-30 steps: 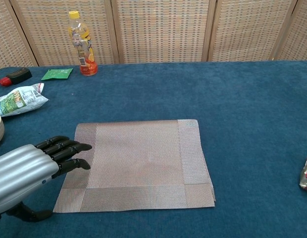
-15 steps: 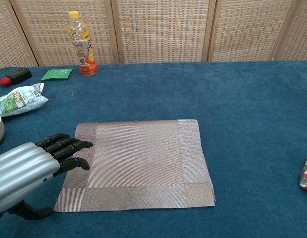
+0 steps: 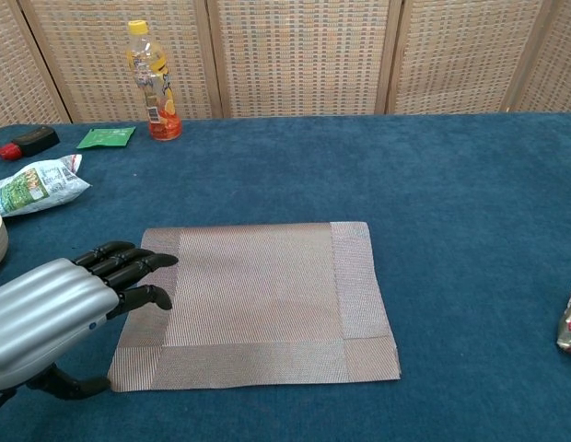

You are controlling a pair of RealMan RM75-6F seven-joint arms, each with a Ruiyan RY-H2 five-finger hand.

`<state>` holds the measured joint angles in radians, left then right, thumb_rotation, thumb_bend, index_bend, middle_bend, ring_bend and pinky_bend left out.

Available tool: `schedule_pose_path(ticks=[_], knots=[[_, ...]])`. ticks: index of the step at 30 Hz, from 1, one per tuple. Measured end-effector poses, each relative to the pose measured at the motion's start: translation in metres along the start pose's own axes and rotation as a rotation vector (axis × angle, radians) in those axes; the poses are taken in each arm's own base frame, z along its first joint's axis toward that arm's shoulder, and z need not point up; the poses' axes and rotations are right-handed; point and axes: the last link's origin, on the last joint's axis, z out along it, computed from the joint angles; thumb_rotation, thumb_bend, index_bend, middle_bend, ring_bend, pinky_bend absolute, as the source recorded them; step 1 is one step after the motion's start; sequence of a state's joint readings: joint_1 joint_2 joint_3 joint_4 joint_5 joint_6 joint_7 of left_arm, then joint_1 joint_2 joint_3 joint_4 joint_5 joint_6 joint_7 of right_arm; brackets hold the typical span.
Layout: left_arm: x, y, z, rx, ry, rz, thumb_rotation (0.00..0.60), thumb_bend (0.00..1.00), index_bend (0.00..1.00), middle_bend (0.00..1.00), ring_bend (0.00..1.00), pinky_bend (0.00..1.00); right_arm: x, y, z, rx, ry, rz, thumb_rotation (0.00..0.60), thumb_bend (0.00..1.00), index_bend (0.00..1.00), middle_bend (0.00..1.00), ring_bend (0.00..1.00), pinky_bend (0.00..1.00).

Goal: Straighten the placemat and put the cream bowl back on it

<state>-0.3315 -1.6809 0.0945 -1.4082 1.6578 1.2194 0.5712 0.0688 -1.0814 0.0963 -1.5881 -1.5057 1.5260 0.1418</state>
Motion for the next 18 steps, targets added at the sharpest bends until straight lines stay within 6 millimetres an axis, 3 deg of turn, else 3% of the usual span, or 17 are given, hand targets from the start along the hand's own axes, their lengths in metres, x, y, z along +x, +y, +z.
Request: schedule_pose_path(ticks=[18], knots=[[-0.0007,0.0007,-0.0028,-0.022,-0.011,0.014,0.600,0.20,0.30,0.00,0.00,0.00,0.0003,0.0001,-0.0005,-0.001,-0.005,0.005,0.600,0.09,0.01,0.00,0.00,0.00]])
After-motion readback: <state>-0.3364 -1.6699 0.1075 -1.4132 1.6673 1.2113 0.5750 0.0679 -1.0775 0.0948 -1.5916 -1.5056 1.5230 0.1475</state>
